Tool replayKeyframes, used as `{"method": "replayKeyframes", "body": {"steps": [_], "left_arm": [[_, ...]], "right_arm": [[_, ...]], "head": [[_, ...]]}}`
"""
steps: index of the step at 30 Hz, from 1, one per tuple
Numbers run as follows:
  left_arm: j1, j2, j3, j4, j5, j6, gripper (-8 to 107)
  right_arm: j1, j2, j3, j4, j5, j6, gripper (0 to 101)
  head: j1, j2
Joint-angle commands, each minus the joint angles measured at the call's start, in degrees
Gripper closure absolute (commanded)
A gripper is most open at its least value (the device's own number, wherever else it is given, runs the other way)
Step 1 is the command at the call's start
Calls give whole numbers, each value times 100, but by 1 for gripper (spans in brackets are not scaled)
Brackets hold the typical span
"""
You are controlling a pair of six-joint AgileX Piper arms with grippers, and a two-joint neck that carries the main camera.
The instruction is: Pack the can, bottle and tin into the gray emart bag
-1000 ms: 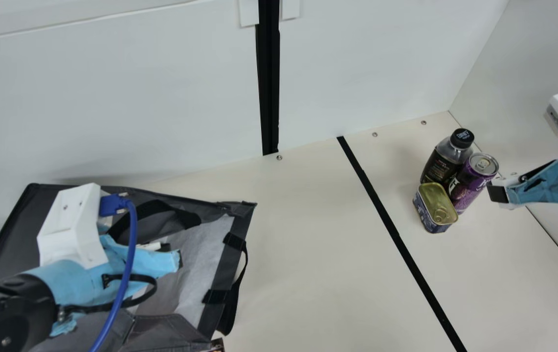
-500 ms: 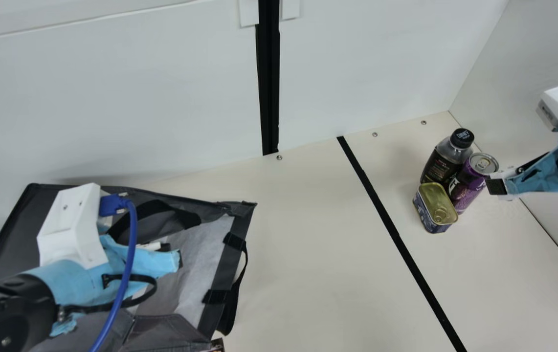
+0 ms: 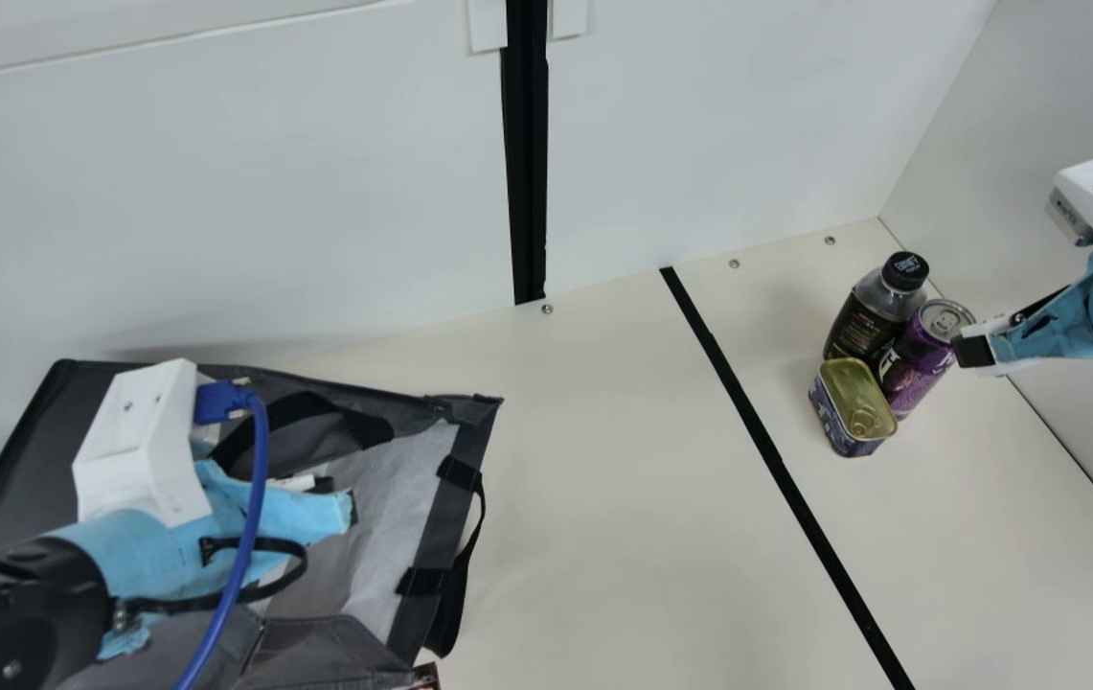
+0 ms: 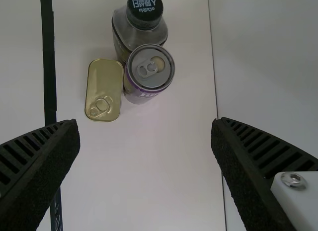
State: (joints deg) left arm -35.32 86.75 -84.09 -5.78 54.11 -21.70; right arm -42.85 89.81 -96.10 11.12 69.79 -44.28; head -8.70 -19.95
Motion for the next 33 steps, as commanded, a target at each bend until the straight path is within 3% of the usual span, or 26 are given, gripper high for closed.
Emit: {"method": "replayKeyframes", "body": {"steps": [1,33], "left_arm": [[0,0,0,0,0,0,89],[0,0,0,0,0,0,89]], "right_arm": [[13,73,-23,7,-9,-9,10],[301,1210,-440,-18,-250,-30,10]], "head": [[-130,-5],[-130,-5]]}}
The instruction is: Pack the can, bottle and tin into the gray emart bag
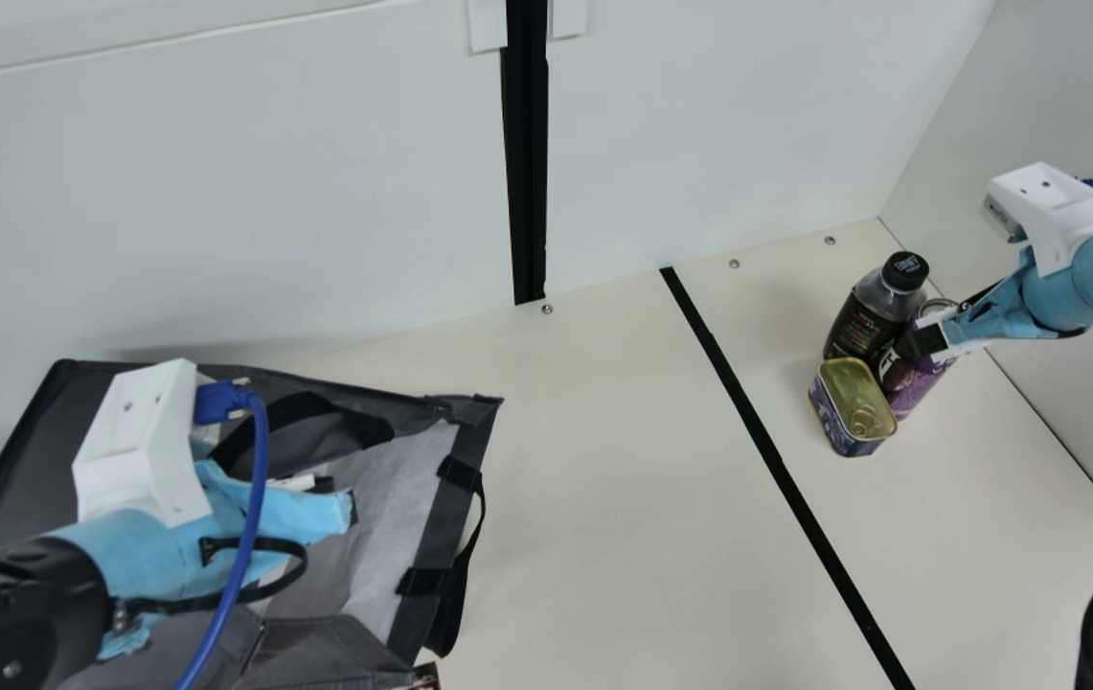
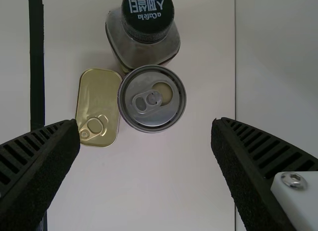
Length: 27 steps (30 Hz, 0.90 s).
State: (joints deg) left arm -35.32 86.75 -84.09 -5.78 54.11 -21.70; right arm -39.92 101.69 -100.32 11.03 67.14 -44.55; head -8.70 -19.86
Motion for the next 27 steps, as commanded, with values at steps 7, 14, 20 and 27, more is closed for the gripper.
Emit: {"method": "replayKeyframes", "body": {"steps": [7,14,20,27], "left_arm": [[0,0,0,0,0,0,89],[0,0,0,0,0,0,89],[0,0,0,0,0,0,89],[0,0,0,0,0,0,89]], "right_arm": [[58,263,-171,-36,5,27,10],[112,492,-311,-74,12,67,10],[153,659,-390,-116,16,94,10],[208,809,-421,-163,11,115,10]], "head": [[-130,-14],[-130,-14],[-130,-14],[-130,-14]]}}
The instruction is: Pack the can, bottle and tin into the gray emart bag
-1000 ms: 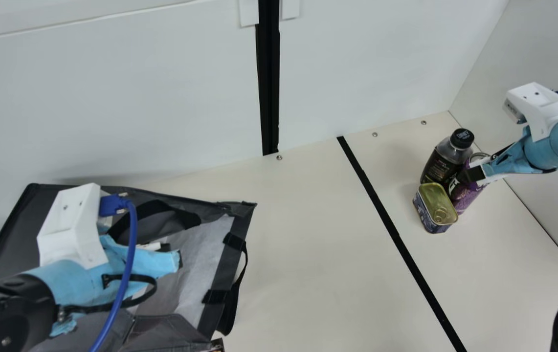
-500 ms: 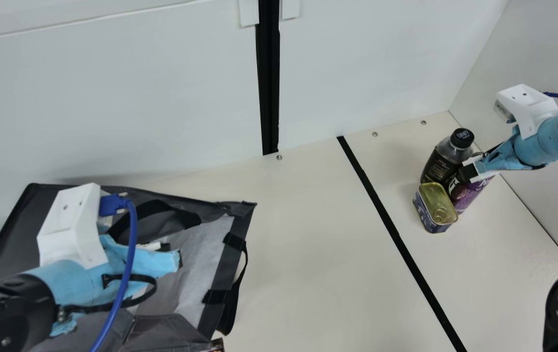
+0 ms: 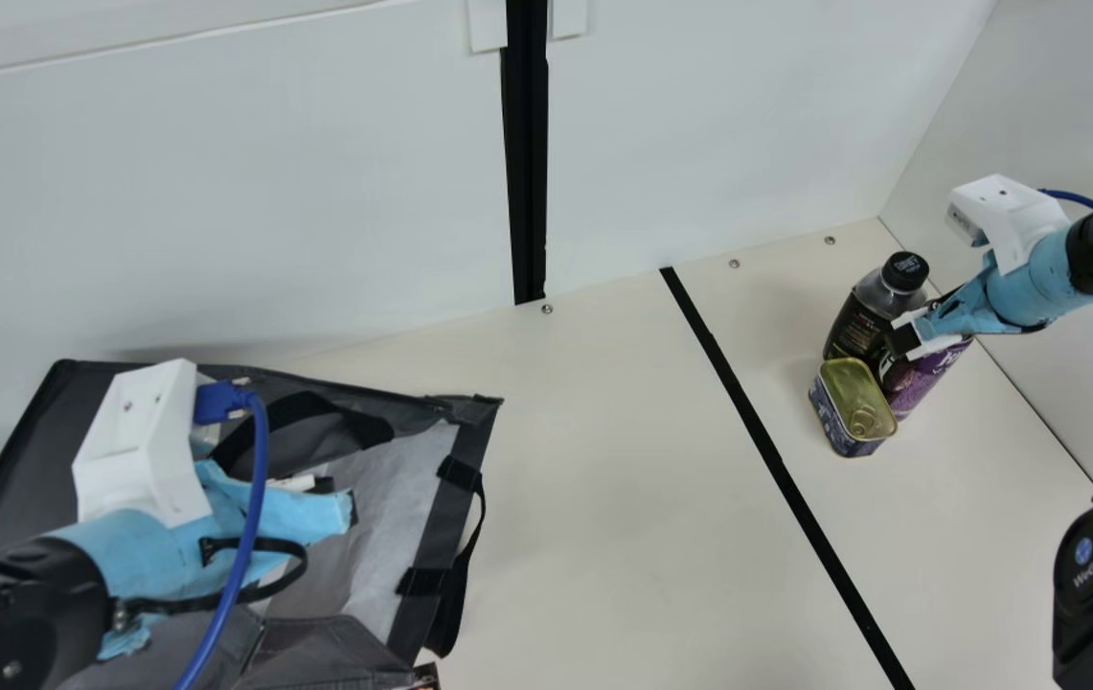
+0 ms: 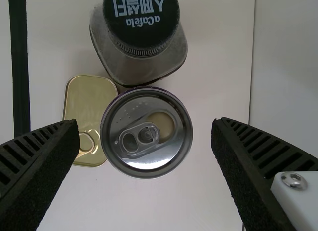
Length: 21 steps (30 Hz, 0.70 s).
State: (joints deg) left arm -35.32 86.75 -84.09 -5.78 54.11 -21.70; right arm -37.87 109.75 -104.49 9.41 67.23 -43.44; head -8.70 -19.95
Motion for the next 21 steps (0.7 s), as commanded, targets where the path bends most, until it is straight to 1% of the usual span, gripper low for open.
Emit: {"method": "replayKeyframes", "body": {"steps": [1,19,21], "left_arm": [[0,0,0,0,0,0,89],[0,0,0,0,0,0,89],[0,0,0,0,0,0,89]], "right_arm": [[11,21,-6,-7,2,7,10],[85,273,-62,-93,20,13,10],[85,293,-68,-92,31,7,24]], "head": [[-130,-5],[-130,-5],[-130,-5]]}}
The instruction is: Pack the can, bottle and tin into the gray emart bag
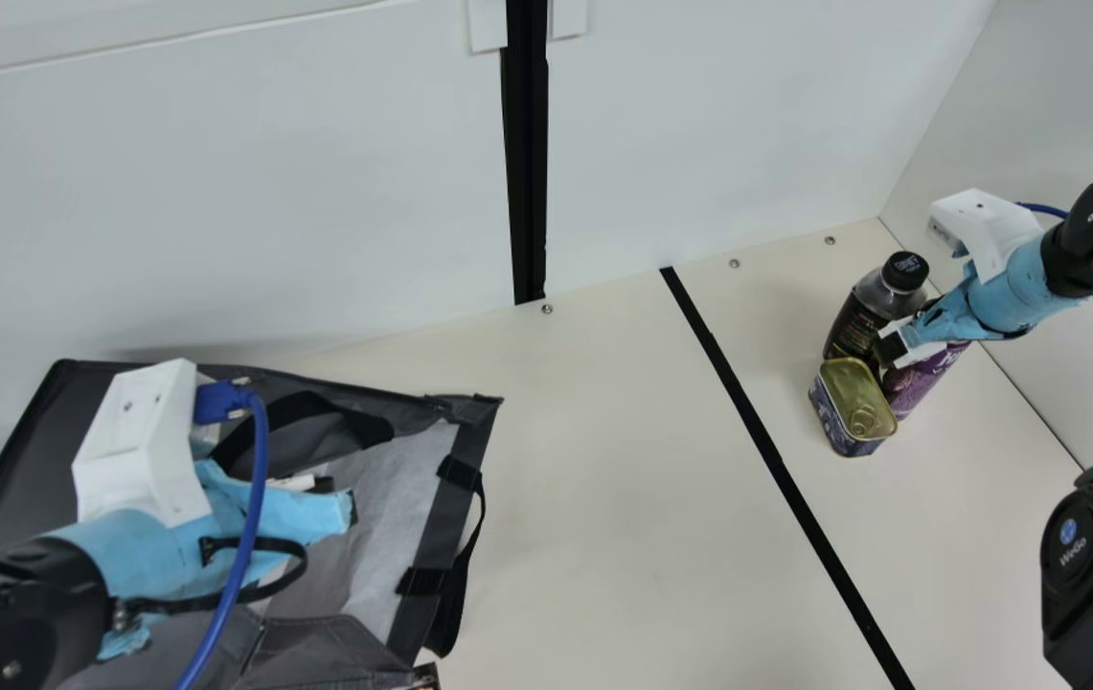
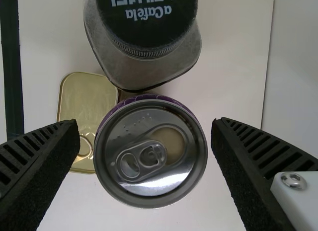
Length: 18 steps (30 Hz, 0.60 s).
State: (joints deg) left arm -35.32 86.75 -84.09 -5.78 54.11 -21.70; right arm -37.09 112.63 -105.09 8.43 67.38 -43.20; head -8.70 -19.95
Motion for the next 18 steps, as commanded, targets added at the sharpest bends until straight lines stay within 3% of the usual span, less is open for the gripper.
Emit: {"method": "replayKeyframes", "body": {"steps": [1,11,12,18], "left_arm": [[0,0,0,0,0,0,89],[0,0,0,0,0,0,89],[0,0,0,0,0,0,89],[0,0,0,0,0,0,89]], "right_arm": [[6,14,-10,8,21,-21,31],[-25,54,-36,54,65,-106,97],[-31,52,-39,57,65,-123,101],[-76,15,-52,58,59,-237,101]], "head": [[-130,-5],[-130,-5],[-130,-5],[-130,-5]]}}
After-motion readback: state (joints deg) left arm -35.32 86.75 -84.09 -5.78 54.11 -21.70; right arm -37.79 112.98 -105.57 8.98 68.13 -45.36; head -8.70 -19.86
